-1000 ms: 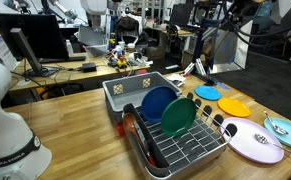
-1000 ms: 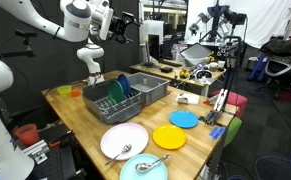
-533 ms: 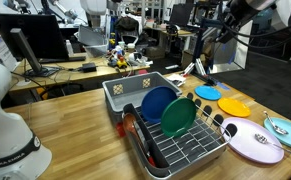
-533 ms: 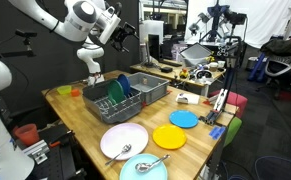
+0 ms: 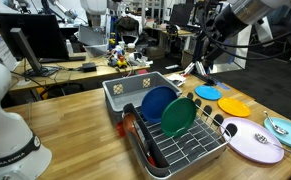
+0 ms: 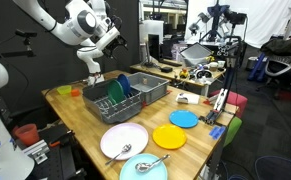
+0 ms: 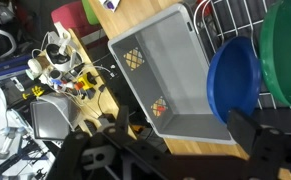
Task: Remove the brown spoon from the dish rack and place it on the white plate
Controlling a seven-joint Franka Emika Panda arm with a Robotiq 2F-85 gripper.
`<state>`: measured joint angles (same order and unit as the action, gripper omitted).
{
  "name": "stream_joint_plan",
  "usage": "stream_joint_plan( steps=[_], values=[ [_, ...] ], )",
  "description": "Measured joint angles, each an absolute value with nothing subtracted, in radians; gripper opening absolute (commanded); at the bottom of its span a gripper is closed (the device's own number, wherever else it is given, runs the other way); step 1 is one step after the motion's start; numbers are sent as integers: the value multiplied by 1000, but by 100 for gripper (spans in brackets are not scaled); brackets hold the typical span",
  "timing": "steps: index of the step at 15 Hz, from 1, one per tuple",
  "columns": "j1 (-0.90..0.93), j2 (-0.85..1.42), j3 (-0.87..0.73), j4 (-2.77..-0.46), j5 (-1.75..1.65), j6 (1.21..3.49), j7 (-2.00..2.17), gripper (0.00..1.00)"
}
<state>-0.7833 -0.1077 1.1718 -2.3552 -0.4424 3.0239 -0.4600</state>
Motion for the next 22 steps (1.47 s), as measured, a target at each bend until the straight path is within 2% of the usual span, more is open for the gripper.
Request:
stream_joint_plan(
  steps=[7, 11, 14, 22],
  values=[
    [-777, -106, 1177, -2356, -443, 3022, -464, 100],
    [-721, -21, 1220, -2361, -445, 3028, -503, 100],
    [-545, 83, 1114, -2362, -467, 3043, -540, 100],
    [-499, 502, 1177, -2273, -473, 3022, -816, 100]
  ],
)
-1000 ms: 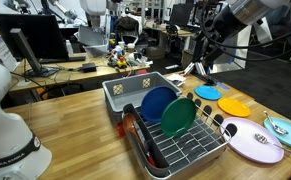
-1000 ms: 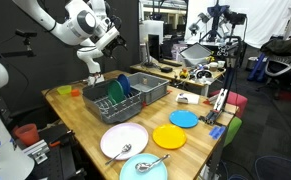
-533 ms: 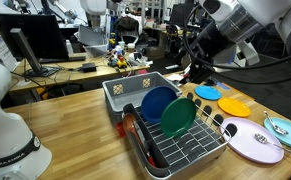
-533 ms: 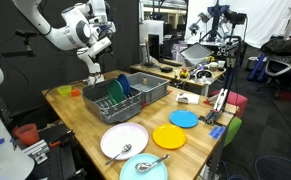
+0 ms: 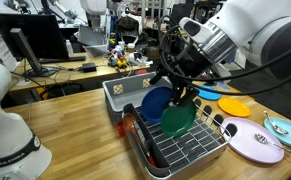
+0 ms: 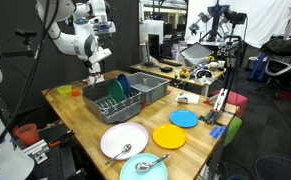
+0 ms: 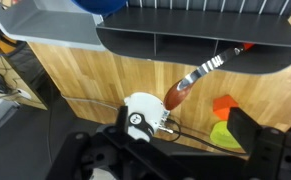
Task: Remove the brown spoon from the dish rack and place it on the white plate
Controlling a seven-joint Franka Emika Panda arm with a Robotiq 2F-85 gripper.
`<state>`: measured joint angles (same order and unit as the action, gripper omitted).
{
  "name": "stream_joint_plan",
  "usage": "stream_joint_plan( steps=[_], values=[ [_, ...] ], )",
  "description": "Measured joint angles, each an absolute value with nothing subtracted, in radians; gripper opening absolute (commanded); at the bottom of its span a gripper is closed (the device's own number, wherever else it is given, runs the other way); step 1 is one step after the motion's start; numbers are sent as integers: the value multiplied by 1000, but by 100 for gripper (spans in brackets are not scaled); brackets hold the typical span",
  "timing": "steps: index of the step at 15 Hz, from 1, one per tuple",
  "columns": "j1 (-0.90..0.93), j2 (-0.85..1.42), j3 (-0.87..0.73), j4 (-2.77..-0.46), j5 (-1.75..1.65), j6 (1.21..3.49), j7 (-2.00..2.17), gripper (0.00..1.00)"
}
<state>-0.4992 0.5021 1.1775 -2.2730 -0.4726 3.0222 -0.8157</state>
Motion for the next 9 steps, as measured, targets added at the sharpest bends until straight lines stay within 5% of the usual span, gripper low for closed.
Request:
stream_joint_plan(
  steps=[9],
  values=[
    [-477, 658, 1196, -2199, -459, 2963, -950, 100]
  ],
)
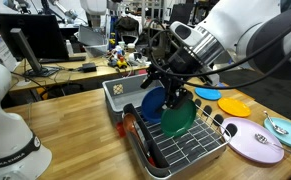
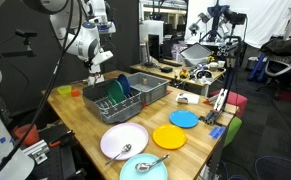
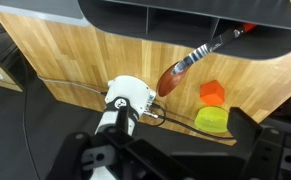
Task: Remove the brown spoon from the dish rack and place it on the white plate
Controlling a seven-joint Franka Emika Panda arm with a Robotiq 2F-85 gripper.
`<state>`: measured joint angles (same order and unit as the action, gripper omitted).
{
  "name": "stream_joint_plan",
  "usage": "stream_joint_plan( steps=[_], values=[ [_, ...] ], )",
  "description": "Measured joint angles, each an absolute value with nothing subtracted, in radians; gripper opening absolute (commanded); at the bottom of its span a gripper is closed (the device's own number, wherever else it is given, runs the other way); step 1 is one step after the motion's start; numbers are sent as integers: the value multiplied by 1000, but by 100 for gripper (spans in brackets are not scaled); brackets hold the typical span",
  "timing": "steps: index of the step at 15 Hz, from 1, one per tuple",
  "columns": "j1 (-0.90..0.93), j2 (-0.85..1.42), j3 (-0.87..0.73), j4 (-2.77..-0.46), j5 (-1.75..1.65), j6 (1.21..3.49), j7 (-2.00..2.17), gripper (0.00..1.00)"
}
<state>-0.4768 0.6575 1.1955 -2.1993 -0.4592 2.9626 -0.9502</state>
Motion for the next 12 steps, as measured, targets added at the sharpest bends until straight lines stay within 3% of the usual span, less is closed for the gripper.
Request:
stream_joint_plan(
  steps=[5, 12],
  values=[
    [-452, 658, 1185, -2191, -417, 2964, -964, 100],
    [-277, 703, 1071, -2066, -358, 2889, -1043, 100]
  ],
)
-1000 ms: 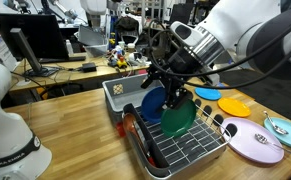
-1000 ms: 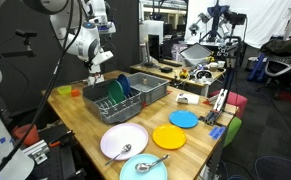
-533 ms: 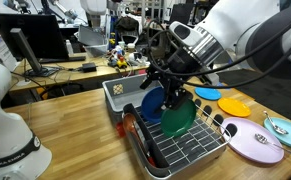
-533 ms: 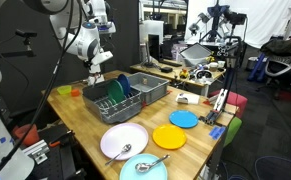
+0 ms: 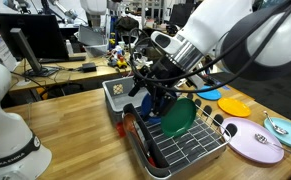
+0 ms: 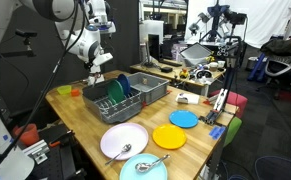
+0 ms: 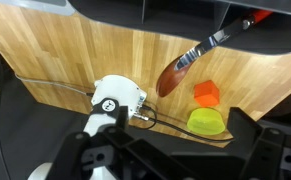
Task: Remove the brown spoon from the dish rack and place it on the white plate
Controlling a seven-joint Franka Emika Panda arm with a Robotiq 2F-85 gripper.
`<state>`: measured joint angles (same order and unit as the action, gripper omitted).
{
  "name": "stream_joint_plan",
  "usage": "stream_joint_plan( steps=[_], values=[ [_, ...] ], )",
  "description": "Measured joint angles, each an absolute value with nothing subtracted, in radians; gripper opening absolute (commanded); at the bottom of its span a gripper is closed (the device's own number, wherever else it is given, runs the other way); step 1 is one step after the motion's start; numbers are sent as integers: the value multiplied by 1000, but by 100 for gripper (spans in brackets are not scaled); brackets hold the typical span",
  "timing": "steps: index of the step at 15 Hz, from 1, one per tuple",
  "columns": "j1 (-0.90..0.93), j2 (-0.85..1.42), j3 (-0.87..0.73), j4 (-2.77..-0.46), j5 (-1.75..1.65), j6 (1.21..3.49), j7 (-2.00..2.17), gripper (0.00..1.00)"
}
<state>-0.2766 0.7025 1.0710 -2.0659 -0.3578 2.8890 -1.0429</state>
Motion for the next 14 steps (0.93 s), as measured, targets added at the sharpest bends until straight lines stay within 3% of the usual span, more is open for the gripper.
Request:
stream_joint_plan(
  steps=[5, 14],
  values=[
    [-153, 797, 1012, -1934, -277, 2814, -1096, 100],
    [-137, 840, 988, -1839, -169, 2665, -1178, 100]
  ],
)
